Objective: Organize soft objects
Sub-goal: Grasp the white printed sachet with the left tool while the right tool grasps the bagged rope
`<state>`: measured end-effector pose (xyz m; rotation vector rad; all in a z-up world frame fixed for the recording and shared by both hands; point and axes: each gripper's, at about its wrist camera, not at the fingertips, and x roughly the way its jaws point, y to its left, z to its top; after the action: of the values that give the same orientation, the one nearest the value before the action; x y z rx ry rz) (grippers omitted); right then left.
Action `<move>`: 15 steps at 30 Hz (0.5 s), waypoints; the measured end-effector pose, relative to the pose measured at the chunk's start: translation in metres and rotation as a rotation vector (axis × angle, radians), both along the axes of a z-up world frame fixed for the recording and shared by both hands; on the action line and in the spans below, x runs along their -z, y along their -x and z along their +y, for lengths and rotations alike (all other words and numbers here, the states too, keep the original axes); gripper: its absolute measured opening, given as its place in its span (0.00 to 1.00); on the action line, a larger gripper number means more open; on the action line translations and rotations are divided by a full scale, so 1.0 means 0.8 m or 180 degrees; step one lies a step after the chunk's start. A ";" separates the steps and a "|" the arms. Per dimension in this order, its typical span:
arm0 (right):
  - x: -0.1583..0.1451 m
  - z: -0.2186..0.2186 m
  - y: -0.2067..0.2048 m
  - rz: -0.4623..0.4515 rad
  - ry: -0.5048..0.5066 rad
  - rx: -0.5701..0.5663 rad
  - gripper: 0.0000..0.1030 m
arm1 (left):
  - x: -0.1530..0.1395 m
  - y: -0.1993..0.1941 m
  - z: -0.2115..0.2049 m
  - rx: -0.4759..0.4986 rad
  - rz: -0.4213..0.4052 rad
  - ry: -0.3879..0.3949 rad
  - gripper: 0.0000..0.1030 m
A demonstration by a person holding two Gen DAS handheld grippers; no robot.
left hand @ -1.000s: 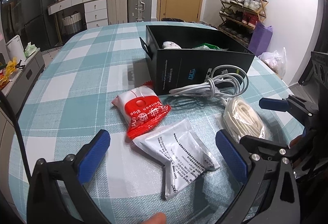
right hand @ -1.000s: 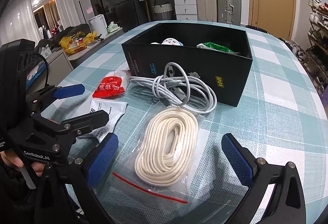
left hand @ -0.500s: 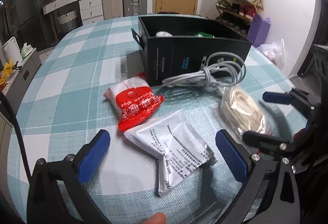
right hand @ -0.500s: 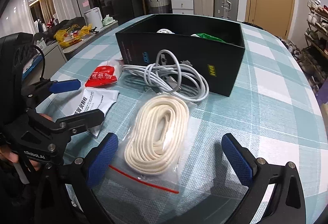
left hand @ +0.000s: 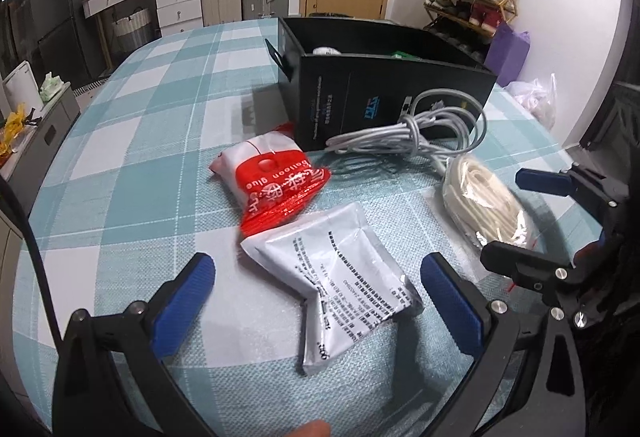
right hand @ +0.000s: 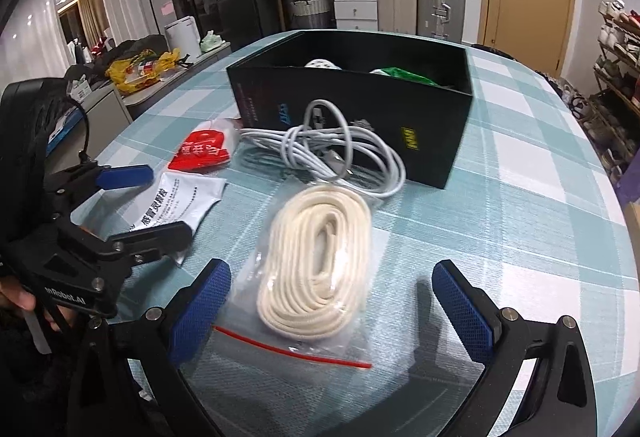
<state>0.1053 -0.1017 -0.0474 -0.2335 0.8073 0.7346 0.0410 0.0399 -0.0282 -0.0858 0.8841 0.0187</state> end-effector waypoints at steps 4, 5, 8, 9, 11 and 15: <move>0.001 0.003 -0.003 0.0008 0.0013 0.0033 0.99 | 0.002 -0.002 -0.004 -0.0004 0.0036 -0.0047 1.00; 0.001 0.003 -0.003 -0.0001 0.0012 0.0035 0.98 | 0.002 -0.003 -0.004 0.0000 0.0052 -0.0047 1.00; 0.001 0.004 -0.003 -0.0003 -0.0003 0.0002 0.95 | 0.002 -0.002 -0.004 0.0017 0.0056 -0.0069 0.98; 0.001 0.005 -0.002 0.0005 -0.0007 -0.0014 0.91 | 0.002 -0.002 -0.004 0.0023 0.0053 -0.0081 0.97; 0.002 0.005 -0.002 0.0035 -0.0024 -0.0040 0.80 | 0.001 0.000 -0.007 0.0087 0.0019 -0.0098 0.87; 0.002 0.004 0.000 0.0043 -0.0044 -0.0074 0.75 | -0.002 0.005 -0.012 0.0234 -0.0045 -0.0128 0.67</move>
<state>0.1050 -0.0983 -0.0489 -0.2261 0.8132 0.7641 0.0371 0.0301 -0.0262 -0.0160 0.8718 -0.0327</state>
